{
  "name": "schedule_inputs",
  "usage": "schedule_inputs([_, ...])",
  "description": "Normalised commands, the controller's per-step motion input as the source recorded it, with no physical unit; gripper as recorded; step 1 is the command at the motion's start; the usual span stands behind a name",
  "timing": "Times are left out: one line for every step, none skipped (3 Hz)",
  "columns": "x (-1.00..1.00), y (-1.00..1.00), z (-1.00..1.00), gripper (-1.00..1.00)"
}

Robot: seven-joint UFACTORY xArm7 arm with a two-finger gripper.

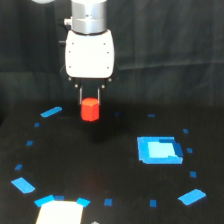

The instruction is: Pick up the red object from the table

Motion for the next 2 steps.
schedule_inputs([0.12,1.0,0.64,-1.0])
schedule_inputs([-0.36,-1.0,-0.65,-0.88])
